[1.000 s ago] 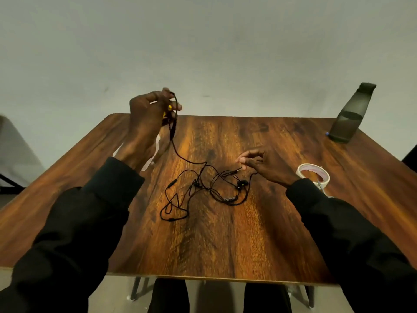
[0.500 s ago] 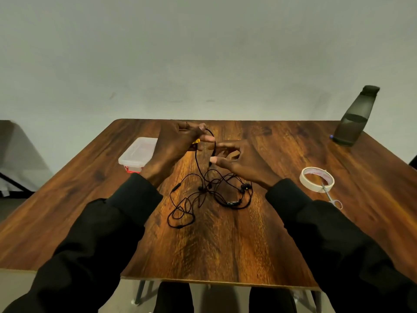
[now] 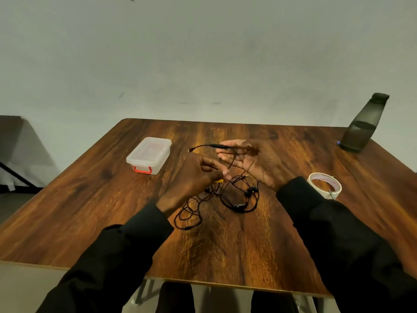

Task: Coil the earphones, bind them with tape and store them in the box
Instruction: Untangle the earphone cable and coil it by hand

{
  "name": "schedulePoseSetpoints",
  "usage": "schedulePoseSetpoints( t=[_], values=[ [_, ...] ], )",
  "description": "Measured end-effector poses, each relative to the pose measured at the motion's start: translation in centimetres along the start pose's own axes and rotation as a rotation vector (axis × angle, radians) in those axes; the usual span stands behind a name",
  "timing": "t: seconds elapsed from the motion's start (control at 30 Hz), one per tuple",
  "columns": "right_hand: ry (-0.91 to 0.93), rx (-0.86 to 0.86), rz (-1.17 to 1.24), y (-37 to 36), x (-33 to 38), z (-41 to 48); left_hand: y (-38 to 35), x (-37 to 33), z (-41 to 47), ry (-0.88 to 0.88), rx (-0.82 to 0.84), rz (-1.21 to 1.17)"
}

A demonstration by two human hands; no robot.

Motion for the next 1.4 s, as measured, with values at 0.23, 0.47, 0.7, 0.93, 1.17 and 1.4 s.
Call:
schedulePoseSetpoints(
  t=[0.23, 0.47, 0.7, 0.93, 1.17, 1.4],
  values=[
    [0.193, -0.239, -0.418, 1.5, 0.8, -1.3, 2.2, 0.2, -0.9, -0.193, -0.468, 0.425],
    [0.239, -0.309, -0.796, -0.5, 1.5, -2.2, 3.3, 1.0, 0.4, -0.163, -0.187, 0.109],
    [0.395, -0.389, -0.812, -1.3, 2.0, -2.3, 1.3, 1.2, -0.4, 0.066, 0.005, -0.394],
    [0.487, -0.478, -0.646, -0.4, 1.1, -2.3, -0.1, -0.3, 0.1, 0.126, -0.11, -0.92],
    [0.394, -0.385, -0.707, -1.5, -3.0, -2.4, -0.5, -0.9, 1.3, 0.003, -0.293, -1.127],
    [0.311, -0.265, -0.791, -2.9, -4.8, -3.3, -0.4, -0.5, 2.2, -0.082, -0.445, -1.038]
  ],
)
Point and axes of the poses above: each hand's wrist, its own z-axis towards the middle knuckle, its own y-axis out of the back of the hand, x = y × z, the point moved 2 cm from there along z, towards the middle knuckle, and after that the axes turned 15 degrees about -y, right-handed, at the moved point
